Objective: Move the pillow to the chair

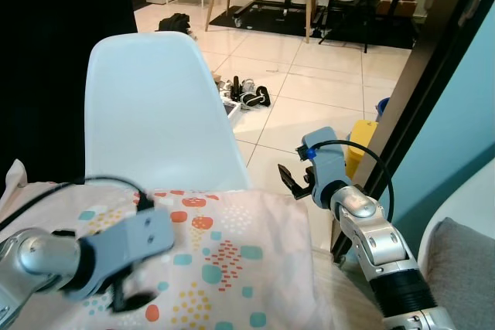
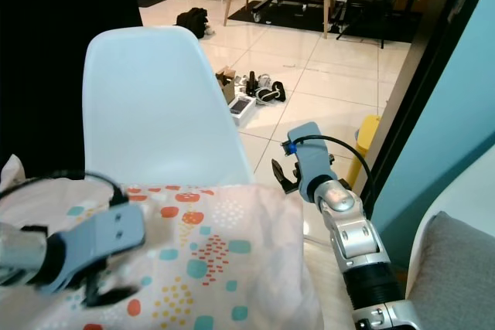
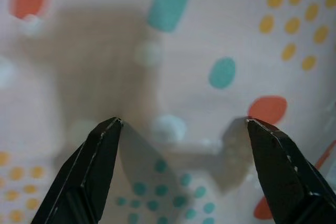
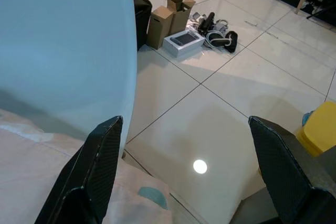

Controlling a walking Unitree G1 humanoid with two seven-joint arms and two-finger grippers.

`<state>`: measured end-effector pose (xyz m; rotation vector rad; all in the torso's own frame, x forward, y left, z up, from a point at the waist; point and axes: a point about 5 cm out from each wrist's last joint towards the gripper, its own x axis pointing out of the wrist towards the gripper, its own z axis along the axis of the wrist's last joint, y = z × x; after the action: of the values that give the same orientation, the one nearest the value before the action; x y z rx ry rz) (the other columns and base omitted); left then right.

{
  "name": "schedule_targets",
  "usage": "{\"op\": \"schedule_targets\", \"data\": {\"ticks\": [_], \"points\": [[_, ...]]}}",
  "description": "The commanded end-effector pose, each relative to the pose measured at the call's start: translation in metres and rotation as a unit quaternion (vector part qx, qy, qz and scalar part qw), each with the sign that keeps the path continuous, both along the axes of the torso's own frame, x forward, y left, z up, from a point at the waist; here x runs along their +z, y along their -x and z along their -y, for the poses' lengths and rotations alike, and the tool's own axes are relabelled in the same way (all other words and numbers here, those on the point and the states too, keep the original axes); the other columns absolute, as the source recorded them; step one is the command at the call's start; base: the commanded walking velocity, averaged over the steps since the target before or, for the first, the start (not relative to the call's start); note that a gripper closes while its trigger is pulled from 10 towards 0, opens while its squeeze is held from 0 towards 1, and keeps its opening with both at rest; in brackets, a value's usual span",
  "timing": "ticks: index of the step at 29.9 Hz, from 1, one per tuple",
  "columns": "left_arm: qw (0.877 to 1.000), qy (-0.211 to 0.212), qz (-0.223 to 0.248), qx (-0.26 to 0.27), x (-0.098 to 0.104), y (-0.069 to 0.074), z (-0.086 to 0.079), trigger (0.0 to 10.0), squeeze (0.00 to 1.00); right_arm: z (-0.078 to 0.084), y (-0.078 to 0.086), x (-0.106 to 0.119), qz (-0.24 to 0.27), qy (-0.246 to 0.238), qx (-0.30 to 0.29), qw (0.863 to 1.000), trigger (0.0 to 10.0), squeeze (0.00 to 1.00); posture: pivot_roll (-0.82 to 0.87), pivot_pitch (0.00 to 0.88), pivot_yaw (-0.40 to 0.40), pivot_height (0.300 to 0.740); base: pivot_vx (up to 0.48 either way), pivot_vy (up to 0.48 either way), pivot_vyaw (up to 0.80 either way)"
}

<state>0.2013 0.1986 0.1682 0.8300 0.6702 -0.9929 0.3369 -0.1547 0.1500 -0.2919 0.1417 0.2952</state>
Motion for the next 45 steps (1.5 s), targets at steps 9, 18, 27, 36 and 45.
{"op": "schedule_targets", "data": {"ticks": [9, 18, 27, 36, 45], "points": [[0.990, -0.126, 0.064, -0.004, -0.045, -0.018, -0.025, 10.0, 0.00, -0.002, 0.001, -0.003, -0.014, -0.003, 0.010, 1.000, 10.0, 0.00, -0.03, 0.000, -0.084, 0.551, 0.000, 0.000, 0.00], [0.984, -0.124, 0.126, 0.025, -0.091, -0.034, -0.022, 0.0, 0.00, -0.010, 0.008, -0.010, -0.043, -0.001, 0.054, 0.998, 10.0, 0.00, -0.04, 0.000, -0.084, 0.551, 0.000, 0.000, 0.00], [0.966, -0.119, 0.220, 0.056, -0.086, -0.058, -0.025, 0.0, 0.00, -0.007, 0.006, -0.007, -0.039, -0.002, 0.049, 0.998, 10.0, 0.00, -0.04, 0.000, -0.084, 0.551, 0.000, 0.000, 0.00], [0.952, -0.117, 0.275, 0.064, -0.088, -0.071, -0.030, 0.0, 0.00, -0.007, 0.007, -0.005, -0.039, -0.006, 0.048, 0.998, 10.0, 0.00, -0.05, 0.000, -0.080, 0.551, 0.000, 0.000, 0.00], [0.892, -0.041, 0.428, 0.141, -0.037, -0.106, -0.024, 0.0, 0.00, -0.006, 0.006, -0.003, -0.032, -0.009, 0.041, 0.999, 10.0, 0.00, -0.05, 0.000, -0.079, 0.551, 0.000, 0.000, 0.00]]}}
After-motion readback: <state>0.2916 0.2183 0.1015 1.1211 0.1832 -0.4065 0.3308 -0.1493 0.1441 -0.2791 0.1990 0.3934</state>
